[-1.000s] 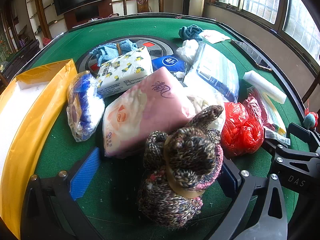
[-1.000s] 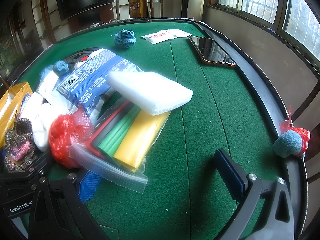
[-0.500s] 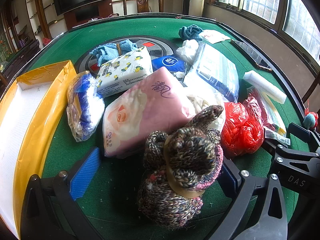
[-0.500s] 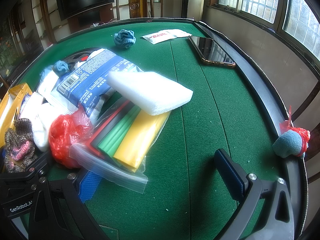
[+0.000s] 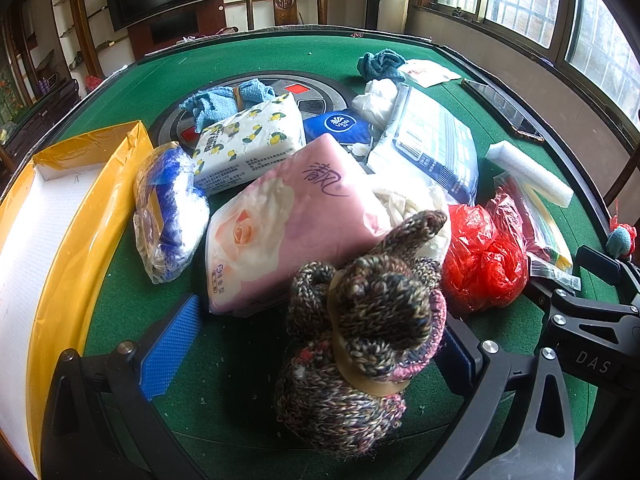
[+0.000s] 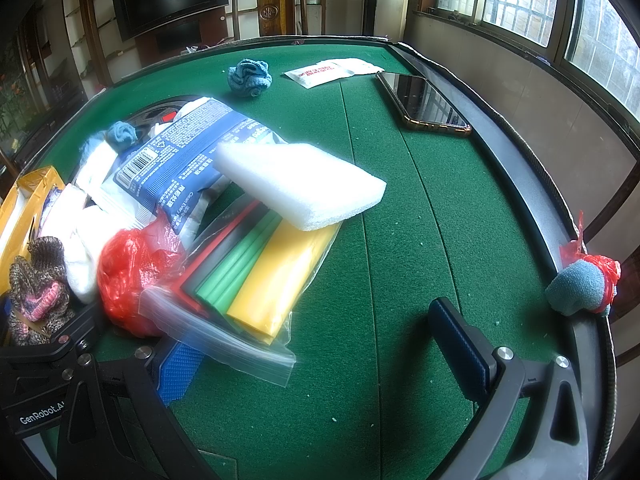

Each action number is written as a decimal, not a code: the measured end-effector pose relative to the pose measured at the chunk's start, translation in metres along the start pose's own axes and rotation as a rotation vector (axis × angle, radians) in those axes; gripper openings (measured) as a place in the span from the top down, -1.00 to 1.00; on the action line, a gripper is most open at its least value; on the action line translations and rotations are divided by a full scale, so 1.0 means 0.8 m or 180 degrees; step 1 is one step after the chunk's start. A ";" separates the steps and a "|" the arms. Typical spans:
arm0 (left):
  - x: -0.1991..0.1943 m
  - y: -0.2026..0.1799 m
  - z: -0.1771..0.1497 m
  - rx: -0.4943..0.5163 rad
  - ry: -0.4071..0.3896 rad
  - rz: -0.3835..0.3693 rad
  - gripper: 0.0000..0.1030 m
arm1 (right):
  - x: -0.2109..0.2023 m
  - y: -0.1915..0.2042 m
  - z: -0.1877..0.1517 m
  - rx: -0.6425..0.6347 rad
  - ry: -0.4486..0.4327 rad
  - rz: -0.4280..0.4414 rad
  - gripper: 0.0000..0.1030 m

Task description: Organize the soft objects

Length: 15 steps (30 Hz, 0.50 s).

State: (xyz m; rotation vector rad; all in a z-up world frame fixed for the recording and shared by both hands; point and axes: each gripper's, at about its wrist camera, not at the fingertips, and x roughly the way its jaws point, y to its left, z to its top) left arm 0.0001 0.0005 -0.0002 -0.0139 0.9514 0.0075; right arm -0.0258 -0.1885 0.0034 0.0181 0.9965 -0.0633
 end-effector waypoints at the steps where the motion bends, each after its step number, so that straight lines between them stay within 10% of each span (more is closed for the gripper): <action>1: 0.000 0.000 0.000 0.0000 0.0000 -0.0001 -1.00 | 0.000 0.000 0.000 0.0000 0.0000 0.0000 -0.98; 15: 0.000 0.002 0.000 -0.0009 0.0009 -0.0008 -1.00 | 0.000 0.000 0.000 0.0000 0.0000 0.0000 -0.98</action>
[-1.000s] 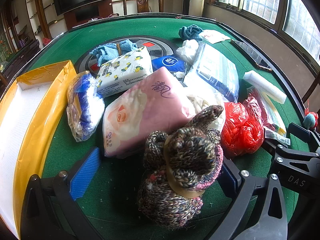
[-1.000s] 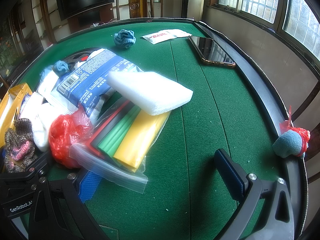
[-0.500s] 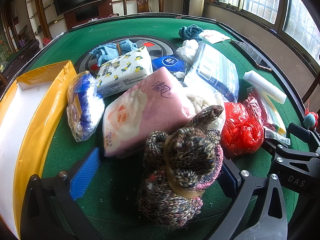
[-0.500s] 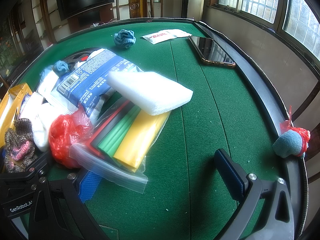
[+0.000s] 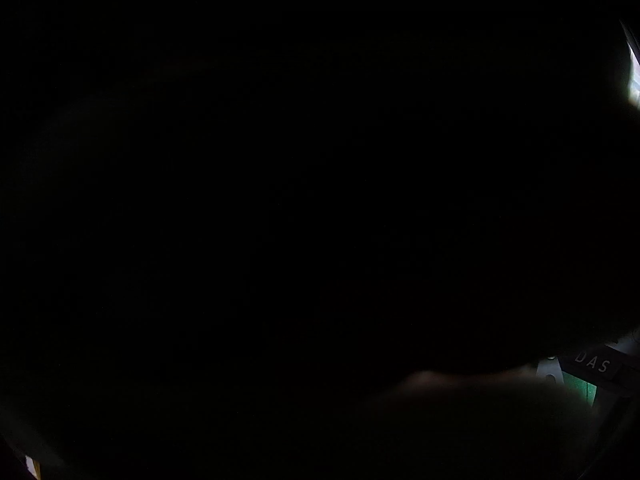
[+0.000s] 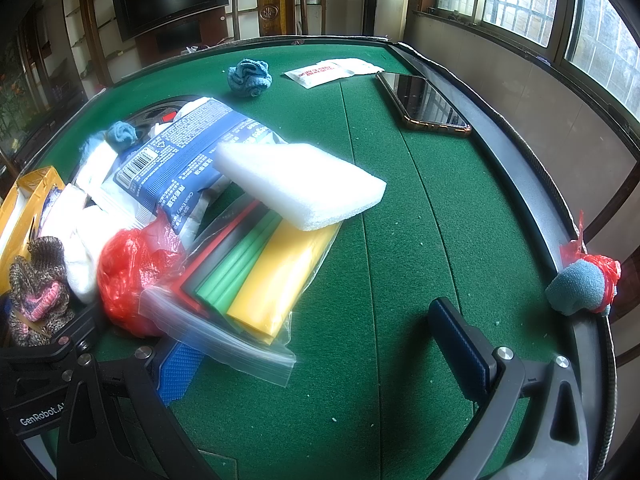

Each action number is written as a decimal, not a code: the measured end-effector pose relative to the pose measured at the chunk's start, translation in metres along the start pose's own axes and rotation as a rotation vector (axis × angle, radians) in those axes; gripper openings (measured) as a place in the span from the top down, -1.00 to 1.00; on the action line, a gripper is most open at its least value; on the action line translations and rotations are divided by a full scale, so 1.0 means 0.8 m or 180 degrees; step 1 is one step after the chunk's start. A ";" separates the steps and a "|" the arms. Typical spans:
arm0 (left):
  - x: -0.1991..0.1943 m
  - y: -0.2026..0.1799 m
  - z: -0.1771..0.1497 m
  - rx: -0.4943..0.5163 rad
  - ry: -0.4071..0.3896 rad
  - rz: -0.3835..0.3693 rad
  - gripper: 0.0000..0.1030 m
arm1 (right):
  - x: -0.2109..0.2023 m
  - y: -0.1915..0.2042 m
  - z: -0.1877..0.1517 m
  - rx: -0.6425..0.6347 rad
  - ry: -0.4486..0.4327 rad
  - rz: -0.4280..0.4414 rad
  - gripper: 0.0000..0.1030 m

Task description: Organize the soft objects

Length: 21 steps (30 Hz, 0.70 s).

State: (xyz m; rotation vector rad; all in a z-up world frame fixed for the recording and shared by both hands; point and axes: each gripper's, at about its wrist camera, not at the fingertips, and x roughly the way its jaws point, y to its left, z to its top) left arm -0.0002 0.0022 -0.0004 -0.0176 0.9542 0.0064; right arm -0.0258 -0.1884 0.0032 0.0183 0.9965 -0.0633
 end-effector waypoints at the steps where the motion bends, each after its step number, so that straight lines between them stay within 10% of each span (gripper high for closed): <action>1: 0.000 0.001 0.000 -0.0007 0.0001 -0.0006 -1.00 | 0.000 0.000 0.000 0.0000 0.0000 0.0000 -0.98; 21: 0.000 0.013 -0.001 -0.0029 0.0006 0.0008 -1.00 | 0.000 0.000 0.000 0.0000 0.0000 0.0000 -0.98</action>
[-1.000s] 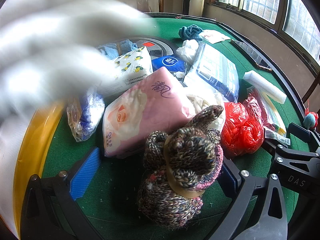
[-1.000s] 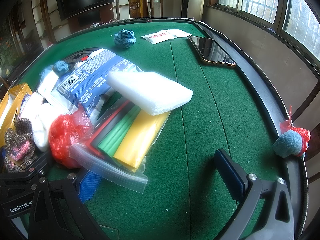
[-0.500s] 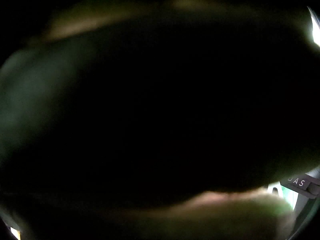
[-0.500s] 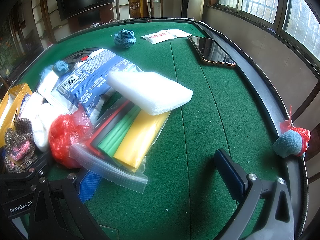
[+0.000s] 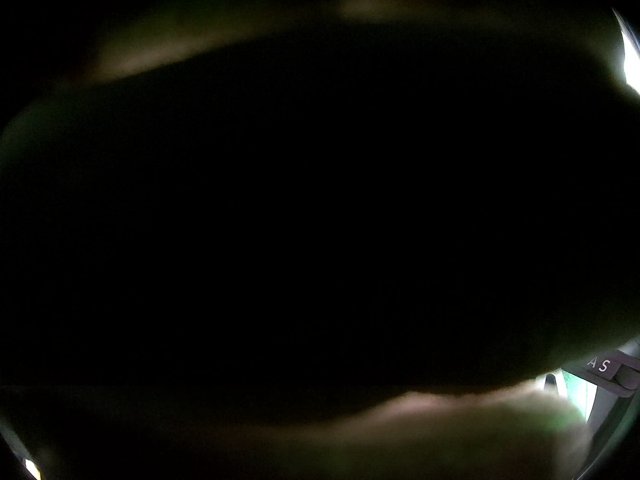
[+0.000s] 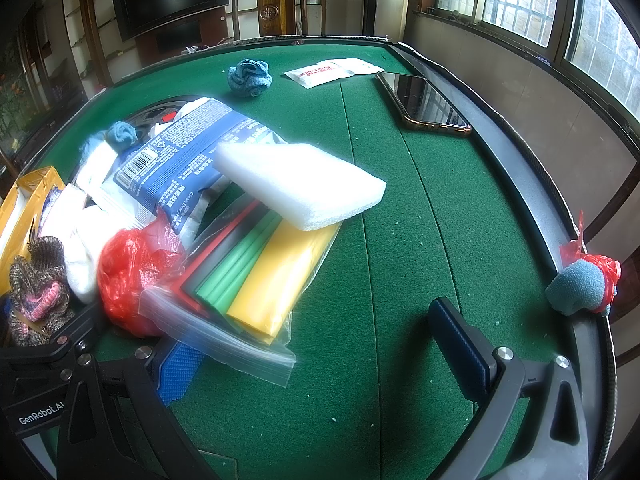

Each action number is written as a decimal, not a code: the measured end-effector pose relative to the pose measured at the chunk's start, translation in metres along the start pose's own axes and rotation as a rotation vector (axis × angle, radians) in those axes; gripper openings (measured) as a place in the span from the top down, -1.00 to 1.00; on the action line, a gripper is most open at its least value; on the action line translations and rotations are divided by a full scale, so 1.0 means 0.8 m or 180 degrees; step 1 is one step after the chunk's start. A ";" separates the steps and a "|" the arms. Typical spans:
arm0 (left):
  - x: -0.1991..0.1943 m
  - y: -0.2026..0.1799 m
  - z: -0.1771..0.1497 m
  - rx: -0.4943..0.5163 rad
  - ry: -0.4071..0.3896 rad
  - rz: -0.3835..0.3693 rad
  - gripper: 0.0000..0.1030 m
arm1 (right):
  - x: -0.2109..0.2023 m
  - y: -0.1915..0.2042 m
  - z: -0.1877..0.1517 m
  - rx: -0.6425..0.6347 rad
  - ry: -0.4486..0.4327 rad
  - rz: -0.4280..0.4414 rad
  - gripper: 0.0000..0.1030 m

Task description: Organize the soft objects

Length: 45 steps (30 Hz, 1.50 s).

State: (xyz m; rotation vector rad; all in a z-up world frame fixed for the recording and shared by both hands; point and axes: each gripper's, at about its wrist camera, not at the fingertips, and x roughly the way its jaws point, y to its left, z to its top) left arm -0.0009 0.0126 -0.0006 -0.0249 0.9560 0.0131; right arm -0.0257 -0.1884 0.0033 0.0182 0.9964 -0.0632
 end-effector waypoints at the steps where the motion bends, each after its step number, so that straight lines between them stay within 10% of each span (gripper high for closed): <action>1: 0.000 0.001 0.000 0.0000 0.0001 0.0000 -1.00 | 0.000 0.000 0.000 0.0000 0.0000 0.0000 -0.98; 45: -0.001 0.023 0.000 0.0018 -0.0015 0.0016 -1.00 | 0.000 0.000 0.000 -0.0001 0.0000 0.0000 -0.98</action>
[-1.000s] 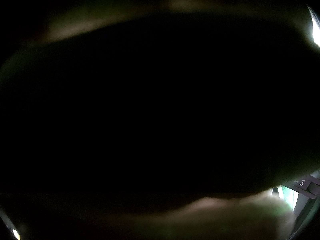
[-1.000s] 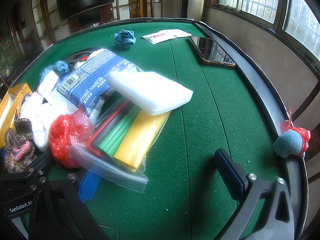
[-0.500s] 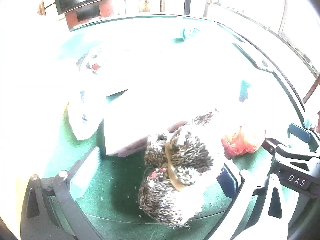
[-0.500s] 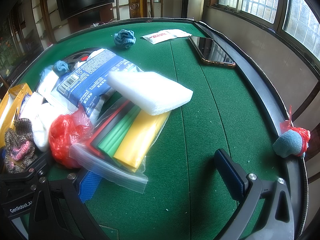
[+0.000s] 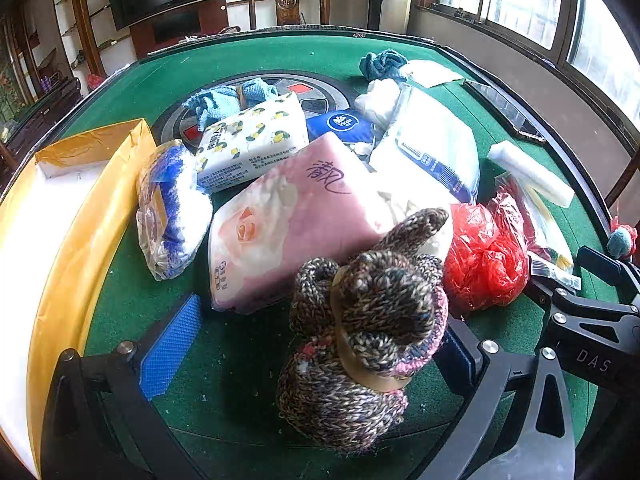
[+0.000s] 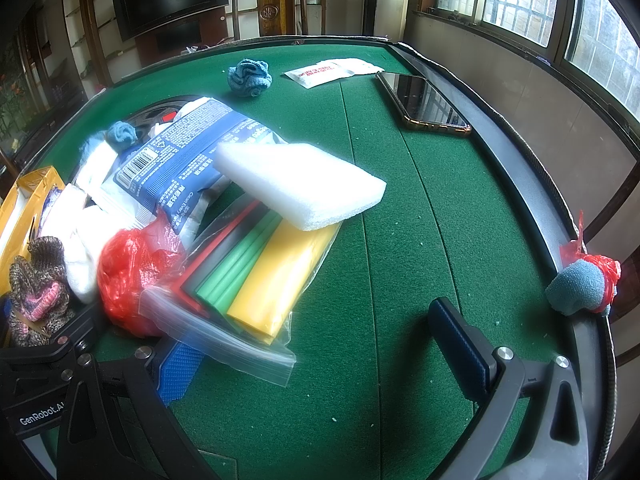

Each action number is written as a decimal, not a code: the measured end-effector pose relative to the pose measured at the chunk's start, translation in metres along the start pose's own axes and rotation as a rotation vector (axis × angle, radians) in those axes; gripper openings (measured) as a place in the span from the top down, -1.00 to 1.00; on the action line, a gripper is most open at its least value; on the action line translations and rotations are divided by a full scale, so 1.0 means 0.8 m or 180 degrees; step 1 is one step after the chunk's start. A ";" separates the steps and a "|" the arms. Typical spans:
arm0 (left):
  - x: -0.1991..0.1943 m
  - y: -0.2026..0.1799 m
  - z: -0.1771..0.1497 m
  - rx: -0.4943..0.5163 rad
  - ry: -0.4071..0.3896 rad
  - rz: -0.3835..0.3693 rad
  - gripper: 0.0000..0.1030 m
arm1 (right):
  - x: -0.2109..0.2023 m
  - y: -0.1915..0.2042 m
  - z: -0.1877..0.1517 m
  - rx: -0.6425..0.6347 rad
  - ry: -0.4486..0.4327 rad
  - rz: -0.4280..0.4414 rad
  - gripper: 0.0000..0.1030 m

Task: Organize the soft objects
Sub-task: 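Move the left gripper toward the knitted brown-and-pink hat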

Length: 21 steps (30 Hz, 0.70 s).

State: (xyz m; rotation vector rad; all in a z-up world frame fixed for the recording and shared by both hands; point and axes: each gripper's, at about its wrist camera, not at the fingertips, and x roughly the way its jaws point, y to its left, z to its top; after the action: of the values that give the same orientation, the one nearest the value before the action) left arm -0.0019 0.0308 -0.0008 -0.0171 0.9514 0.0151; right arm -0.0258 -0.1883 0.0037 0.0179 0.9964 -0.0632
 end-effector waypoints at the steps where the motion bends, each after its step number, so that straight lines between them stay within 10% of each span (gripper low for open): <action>1: 0.000 -0.002 0.000 0.0000 0.0000 0.0000 -1.00 | 0.000 0.000 0.000 0.0000 0.0000 0.0000 -0.98; 21: 0.002 -0.004 0.000 -0.0037 -0.0001 0.0028 -1.00 | 0.000 0.000 0.000 0.0000 0.0000 0.0000 -0.98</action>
State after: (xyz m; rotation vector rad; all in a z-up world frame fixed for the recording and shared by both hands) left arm -0.0006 0.0280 -0.0019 -0.0235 0.9511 0.0288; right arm -0.0259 -0.1885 0.0036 0.0179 0.9964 -0.0633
